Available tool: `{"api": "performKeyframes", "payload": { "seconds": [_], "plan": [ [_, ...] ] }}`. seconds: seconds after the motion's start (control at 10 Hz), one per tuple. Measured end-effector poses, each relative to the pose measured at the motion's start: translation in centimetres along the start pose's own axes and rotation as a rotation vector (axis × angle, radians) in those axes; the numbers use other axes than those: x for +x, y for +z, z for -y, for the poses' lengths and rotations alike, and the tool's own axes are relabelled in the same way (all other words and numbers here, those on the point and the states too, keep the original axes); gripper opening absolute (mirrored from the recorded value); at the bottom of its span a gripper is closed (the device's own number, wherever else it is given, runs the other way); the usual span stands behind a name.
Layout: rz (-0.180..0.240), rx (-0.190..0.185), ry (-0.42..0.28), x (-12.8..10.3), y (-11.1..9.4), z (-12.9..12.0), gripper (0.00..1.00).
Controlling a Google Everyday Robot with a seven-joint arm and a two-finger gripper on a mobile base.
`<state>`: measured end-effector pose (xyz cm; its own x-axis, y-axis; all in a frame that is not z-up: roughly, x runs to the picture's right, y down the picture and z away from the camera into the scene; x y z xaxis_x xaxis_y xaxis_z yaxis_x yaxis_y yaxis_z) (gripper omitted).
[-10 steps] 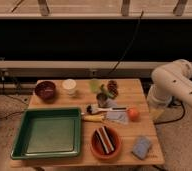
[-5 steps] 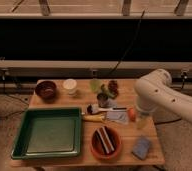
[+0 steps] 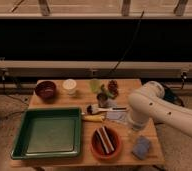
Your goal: Wipe table surface with eraser
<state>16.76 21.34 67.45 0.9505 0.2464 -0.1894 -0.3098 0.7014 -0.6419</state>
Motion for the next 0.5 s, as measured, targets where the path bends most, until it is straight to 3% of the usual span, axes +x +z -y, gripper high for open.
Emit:
{"api": "performKeyframes", "payload": {
  "seconds": [0.5],
  "plan": [
    [0.034, -0.045, 0.076, -3.7, 1.4, -1.9, 0.65]
  ]
}}
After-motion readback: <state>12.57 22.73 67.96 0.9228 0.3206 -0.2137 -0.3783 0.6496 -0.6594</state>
